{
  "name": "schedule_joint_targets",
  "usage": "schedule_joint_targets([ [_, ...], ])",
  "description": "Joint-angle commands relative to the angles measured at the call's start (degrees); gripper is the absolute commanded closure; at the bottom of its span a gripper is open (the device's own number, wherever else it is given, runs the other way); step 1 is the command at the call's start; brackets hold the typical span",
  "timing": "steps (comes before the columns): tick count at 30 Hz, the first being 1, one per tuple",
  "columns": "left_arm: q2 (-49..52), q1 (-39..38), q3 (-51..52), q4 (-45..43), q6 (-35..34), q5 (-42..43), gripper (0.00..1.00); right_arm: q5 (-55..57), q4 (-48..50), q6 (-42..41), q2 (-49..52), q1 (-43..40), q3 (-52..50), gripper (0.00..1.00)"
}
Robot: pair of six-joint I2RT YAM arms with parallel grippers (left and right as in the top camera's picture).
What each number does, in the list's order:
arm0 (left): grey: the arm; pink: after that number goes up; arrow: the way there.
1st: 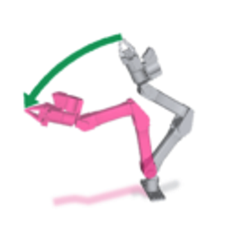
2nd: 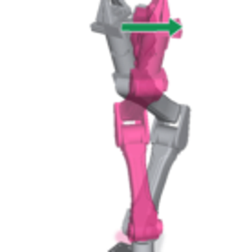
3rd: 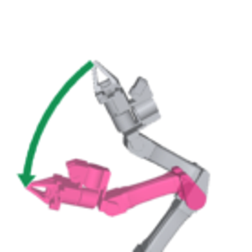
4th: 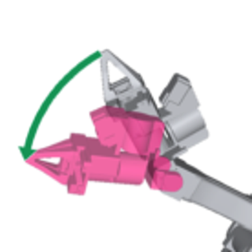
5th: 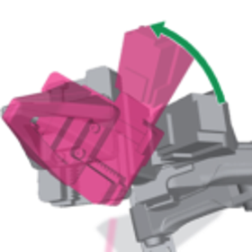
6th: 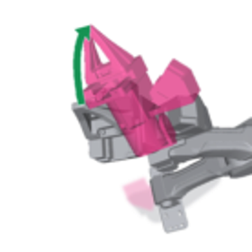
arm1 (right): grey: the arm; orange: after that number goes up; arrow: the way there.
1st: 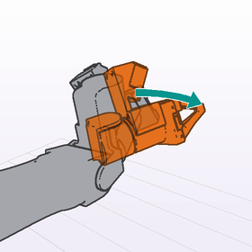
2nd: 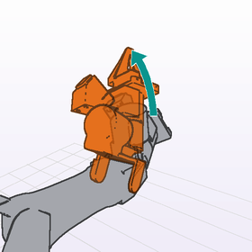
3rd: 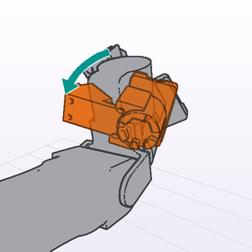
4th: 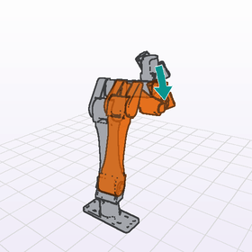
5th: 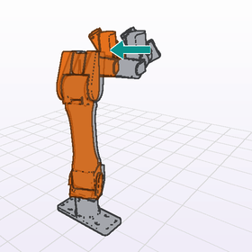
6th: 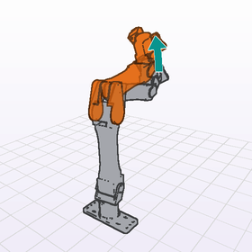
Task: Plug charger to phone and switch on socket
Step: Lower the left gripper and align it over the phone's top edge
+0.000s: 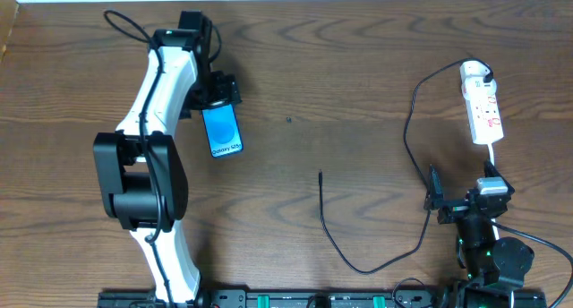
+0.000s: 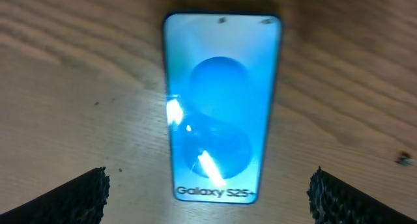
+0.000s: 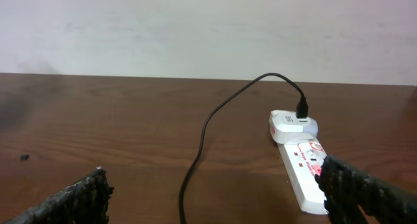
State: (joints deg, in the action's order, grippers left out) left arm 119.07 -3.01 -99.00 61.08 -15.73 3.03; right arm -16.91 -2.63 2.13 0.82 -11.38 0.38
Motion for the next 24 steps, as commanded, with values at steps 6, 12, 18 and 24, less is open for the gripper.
schedule_joint_targets([
  [6,1.0,0.0,2.1,-1.5,0.7,-0.9,0.02,0.3,-0.3,0.2,-0.4,0.3,-0.1,0.01],
  [12,1.0,-0.5,3.7,-3.9,0.6,-0.9,0.02,0.3,-0.3,0.2,-0.4,0.3,-0.1,0.01],
  [18,1.1,-0.5,6.1,-5.5,0.6,-0.9,0.02,0.3,-0.3,0.2,-0.4,0.3,-0.1,0.01],
  [24,1.1,-0.6,6.3,-6.2,0.7,-0.5,0.02,0.3,-0.3,0.2,-0.4,0.3,-0.1,0.01],
])
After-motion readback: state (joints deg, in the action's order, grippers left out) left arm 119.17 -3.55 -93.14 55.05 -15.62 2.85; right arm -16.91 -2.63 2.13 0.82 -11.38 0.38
